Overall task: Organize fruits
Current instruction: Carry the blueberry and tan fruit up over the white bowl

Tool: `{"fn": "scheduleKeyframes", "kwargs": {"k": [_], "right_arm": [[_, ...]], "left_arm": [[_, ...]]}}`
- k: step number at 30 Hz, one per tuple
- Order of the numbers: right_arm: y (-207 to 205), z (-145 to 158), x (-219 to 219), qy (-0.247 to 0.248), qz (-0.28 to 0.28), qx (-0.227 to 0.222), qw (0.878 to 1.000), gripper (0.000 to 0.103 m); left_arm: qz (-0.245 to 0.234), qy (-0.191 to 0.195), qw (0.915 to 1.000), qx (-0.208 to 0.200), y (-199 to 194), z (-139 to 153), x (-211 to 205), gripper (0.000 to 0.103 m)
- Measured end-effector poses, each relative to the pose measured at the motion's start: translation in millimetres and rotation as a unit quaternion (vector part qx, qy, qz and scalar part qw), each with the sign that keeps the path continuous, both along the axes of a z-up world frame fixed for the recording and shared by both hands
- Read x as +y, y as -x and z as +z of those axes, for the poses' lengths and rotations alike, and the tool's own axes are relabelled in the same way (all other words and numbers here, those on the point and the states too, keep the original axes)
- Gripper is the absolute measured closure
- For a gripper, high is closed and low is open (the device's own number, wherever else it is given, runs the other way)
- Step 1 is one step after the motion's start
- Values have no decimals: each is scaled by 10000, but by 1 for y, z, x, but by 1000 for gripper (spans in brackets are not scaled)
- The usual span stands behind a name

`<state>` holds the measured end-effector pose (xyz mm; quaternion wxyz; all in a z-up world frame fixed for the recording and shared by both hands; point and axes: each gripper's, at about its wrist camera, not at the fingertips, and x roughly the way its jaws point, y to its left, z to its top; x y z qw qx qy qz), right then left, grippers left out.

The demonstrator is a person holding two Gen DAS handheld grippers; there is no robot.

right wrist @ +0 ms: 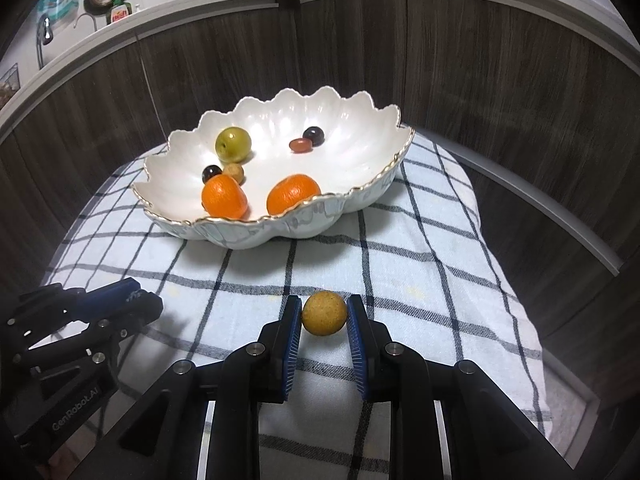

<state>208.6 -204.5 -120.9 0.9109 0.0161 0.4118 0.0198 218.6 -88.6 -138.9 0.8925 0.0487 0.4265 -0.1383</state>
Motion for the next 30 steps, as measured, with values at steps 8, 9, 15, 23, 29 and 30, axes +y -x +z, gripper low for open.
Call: {"fn": "scheduleKeyframes", "kwargs": {"k": [8,9,15,23,29,30], "right_arm": [[3,17,1,32,-14,-159,9999,79],[3,20,1,38,-17,-181,9998,79],[-3,36,2,31,-20,-310,9995,79],[-14,53,4,15,-22,-456,9990,79],[-24,62,2,29,-38,-517,9987,79],[-25,64,1,30,-45,-529,9986,79]], "left_arm": [[61,47,9999,-141,-1,19,5,80],[74,47,9998,-165,-1,23,6,80],[120,106,9996,-252,-8,38,10,80],[124,99,9993,-329,-18,50,12,80],[118,95,9991,-383,-28,59,13,80],[120,95,9991,-391,-30,61,13,80]]}}
